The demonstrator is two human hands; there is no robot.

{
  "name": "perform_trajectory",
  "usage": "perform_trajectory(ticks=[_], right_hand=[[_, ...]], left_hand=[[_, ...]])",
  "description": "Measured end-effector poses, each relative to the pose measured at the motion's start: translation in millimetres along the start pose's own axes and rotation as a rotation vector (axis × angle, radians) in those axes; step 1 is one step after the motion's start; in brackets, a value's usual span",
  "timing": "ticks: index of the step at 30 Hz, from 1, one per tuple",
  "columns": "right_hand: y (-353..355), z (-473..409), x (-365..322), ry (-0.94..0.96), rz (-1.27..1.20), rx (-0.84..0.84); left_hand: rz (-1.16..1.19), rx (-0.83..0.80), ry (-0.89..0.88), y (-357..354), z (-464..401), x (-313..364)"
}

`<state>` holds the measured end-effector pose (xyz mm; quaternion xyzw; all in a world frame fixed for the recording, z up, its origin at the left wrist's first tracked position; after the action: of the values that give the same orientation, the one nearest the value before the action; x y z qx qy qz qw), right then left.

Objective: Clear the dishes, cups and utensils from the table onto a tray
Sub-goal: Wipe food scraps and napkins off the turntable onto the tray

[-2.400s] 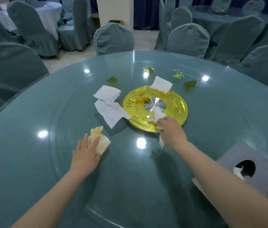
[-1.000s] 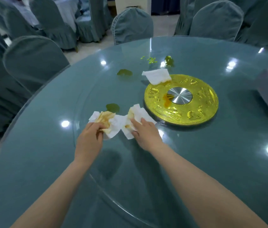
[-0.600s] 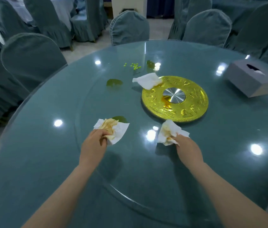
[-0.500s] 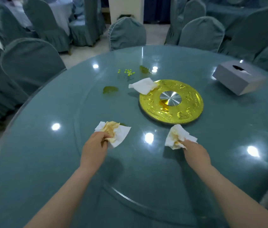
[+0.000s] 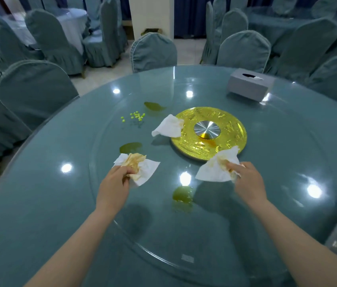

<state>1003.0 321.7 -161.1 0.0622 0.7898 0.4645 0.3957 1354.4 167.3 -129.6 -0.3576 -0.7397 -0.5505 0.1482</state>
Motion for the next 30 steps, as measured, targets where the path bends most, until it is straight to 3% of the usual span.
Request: perform_trajectory(ticks=[8,20,24,30], right_hand=[[-7.8,-12.1,-24.6,0.023,-0.074,0.026],[-49.6,-16.2,-41.0,0.037,-0.038,-0.067],[-46.9,-23.1,-40.5,0.048,0.017,0.002],[-46.3,-36.8,-42.5,0.067,0.003,0.024]], left_hand=[[-0.022,-0.006,0.042,-10.5,-0.8,-23.3],[-0.174,0.039,0.240,-7.7,-15.9,-95.1],[-0.177,0.063,0.237,-10.3,-22.6,-102.5],[-0.317,-0.262,0.089,-56.4,-11.5,-95.4]])
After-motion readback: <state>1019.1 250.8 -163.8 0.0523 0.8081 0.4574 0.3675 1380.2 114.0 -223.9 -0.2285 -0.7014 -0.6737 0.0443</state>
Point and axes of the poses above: each hand's wrist, its own z-axis away from the middle knuckle, its own y-axis out of the back of the hand, x = y × z, the point moved 7 cm from there along -z, towards the middle knuckle, and after that the axes turned 11 degrees about x, right-handed, at the moved point
